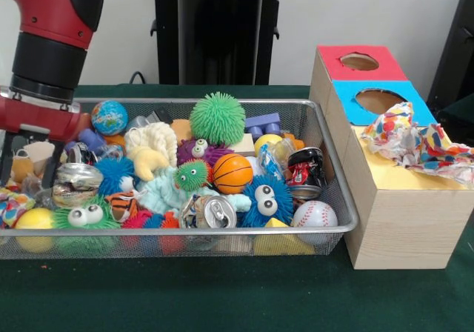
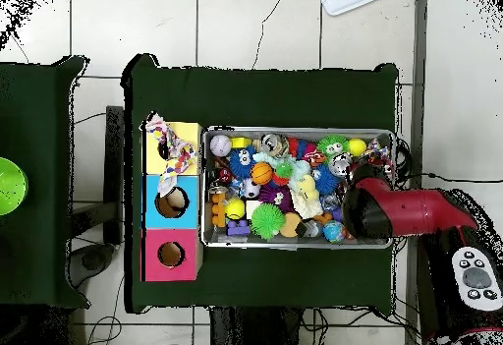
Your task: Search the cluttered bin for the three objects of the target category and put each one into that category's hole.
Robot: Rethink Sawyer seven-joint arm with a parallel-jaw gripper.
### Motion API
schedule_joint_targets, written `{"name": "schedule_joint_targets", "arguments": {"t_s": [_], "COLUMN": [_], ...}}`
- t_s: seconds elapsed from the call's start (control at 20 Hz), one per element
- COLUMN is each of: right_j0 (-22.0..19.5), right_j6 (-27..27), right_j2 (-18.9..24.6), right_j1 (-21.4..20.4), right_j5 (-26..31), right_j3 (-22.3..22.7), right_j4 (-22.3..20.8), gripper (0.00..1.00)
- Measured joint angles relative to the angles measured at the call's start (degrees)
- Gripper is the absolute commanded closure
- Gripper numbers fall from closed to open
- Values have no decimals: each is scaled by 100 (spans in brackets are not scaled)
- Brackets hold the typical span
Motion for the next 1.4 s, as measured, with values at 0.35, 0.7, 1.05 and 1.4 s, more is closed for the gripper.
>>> {"name": "schedule_joint_targets", "arguments": {"t_s": [0.35,0.7,1.05,1.4], "right_j0": [-8,-81,-194,-234], "right_j6": [0,0,0,0], "right_j2": [30,217,374,396], "right_j1": [59,145,310,497], "right_j5": [-97,-97,-97,-100], "right_j3": [-211,-342,-493,-539], "right_j4": [-135,-257,-276,-277], "gripper": [0,0,0,0]}}
